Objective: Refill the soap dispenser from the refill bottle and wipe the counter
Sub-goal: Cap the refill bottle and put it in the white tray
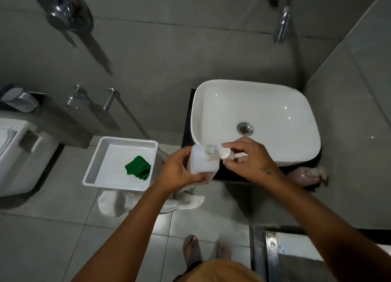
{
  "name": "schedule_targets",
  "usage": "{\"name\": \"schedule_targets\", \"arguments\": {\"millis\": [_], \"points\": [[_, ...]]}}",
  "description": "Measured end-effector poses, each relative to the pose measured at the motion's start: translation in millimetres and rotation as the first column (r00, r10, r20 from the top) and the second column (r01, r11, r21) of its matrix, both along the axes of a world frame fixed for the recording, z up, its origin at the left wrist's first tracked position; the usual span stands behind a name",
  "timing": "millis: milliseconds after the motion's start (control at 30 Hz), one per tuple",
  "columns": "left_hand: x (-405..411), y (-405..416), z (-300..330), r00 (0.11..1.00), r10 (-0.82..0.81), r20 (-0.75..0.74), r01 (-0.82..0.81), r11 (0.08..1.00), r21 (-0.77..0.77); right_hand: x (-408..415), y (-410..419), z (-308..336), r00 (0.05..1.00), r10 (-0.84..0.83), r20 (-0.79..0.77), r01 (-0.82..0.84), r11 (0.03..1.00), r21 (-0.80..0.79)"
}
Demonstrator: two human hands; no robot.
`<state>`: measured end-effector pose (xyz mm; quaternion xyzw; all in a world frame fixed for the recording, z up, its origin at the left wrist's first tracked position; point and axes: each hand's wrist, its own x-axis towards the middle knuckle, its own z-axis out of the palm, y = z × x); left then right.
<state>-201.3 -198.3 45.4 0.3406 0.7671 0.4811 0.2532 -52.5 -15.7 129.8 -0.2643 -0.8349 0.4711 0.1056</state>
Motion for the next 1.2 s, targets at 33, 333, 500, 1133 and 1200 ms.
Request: {"name": "schedule_targets", "arguments": {"millis": [33, 333, 500, 1133, 1200], "points": [[2, 3, 8, 1.0, -0.013, -0.024, 0.013, 1.0, -0.004, 0, 6, 18, 0.999, 0.046, 0.001, -0.046, 0.999, 0.024], [15, 30, 63, 0.98, -0.075, -0.184, 0.087, 0.994, 0.06, 5, 36, 113, 0.941, 0.294, 0.168, -0.338, 0.811, 0.477], [21, 39, 77, 0.97, -0.084, -0.23, 0.098, 0.994, 0.052, 13, 41, 123, 0.908, 0.355, 0.223, -0.419, 0.766, 0.488], [51, 49, 79, 0.972, -0.008, -0.237, 0.027, 0.997, 0.076, 11, 31, 138, 0.901, 0.21, 0.38, -0.413, 0.687, 0.598], [51, 49, 79, 0.978, 0.008, -0.209, 0.008, 0.997, 0.079, 13, 39, 139, 0.913, 0.141, 0.383, -0.361, 0.715, 0.598]]}}
